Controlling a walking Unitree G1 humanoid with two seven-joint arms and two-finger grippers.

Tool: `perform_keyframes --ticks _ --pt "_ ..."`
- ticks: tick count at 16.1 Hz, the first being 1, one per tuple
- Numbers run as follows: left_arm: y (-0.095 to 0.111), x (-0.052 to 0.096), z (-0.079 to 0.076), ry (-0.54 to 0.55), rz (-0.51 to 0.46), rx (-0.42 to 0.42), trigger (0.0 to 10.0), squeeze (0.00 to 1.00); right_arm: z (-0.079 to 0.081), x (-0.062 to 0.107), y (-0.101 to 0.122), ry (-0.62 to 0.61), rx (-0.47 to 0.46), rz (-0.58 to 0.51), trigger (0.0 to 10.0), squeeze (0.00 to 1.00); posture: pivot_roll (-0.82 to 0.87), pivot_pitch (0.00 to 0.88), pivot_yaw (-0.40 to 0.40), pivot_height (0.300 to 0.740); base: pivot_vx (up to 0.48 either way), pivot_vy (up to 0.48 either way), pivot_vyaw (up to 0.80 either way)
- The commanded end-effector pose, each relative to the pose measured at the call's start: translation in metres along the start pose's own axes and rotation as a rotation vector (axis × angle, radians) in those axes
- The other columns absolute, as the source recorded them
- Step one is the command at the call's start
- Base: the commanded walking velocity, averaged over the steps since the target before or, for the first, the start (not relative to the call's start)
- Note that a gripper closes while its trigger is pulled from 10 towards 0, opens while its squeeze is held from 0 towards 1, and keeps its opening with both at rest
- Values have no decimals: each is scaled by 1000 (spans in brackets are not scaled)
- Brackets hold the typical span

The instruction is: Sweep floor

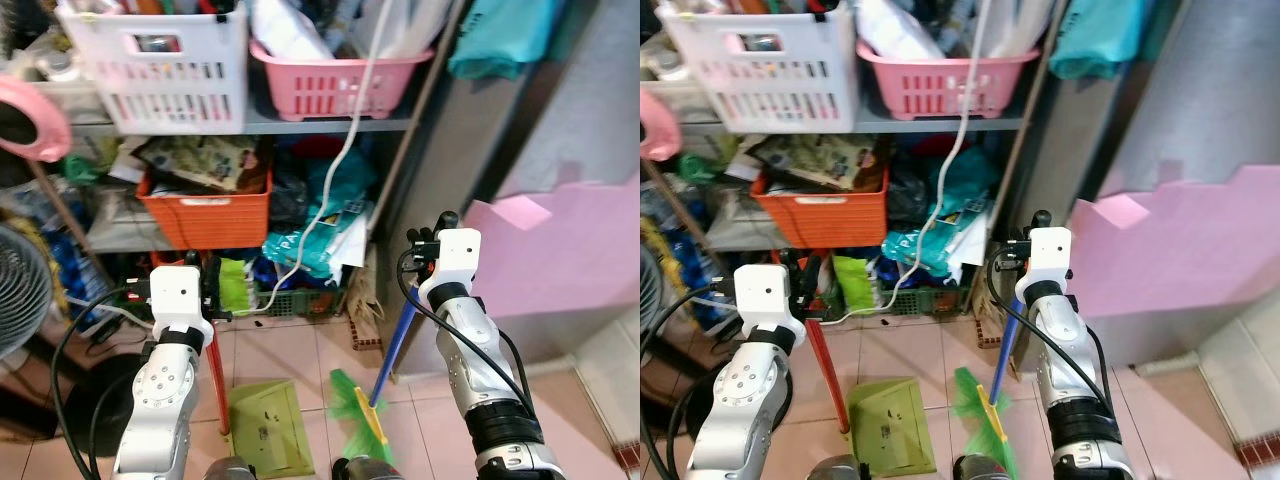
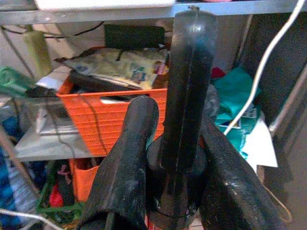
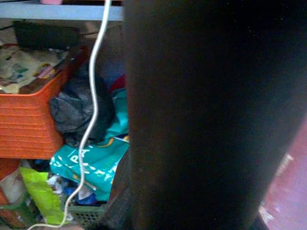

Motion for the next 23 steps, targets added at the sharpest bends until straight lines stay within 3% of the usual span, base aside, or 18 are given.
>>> perform_keyframes --ticks 1,8,14,20,23 --pt "1 1 -8 -30 1 12 10000 0 -3 0 -4 -4 26 15 10000 0 83 0 -17 740 0 0 -800" --pt "0 0 -13 -40 13 27 10000 0 -1 3 -10 4 23 28 10000 0 83 0 -19 740 -278 0 -800" --pt "-1 0 -15 -49 15 26 10000 0 -3 1 -9 1 15 24 10000 0 83 0 -18 740 -387 -270 -705" --pt "2 -1 -13 -36 7 42 10000 0 1 1 -7 20 31 12 10000 0 82 0 -19 740 -316 -228 0" --pt "1 -2 -9 -28 34 138 10000 0 -2 0 -7 12 25 19 10000 0 83 0 -24 740 0 0 0"
Point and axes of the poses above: a point about 5 cm out from each wrist's last joint towards the gripper, its own x axis pointing back from the gripper into the wrist, its own y axis along the axis of the wrist's last joint, z = x × y, the point moved 5 cm from there along -x, pointing out of the wrist towards the gripper, and after that the axes turned 6 degrees about -x, right-handed, at the moved point
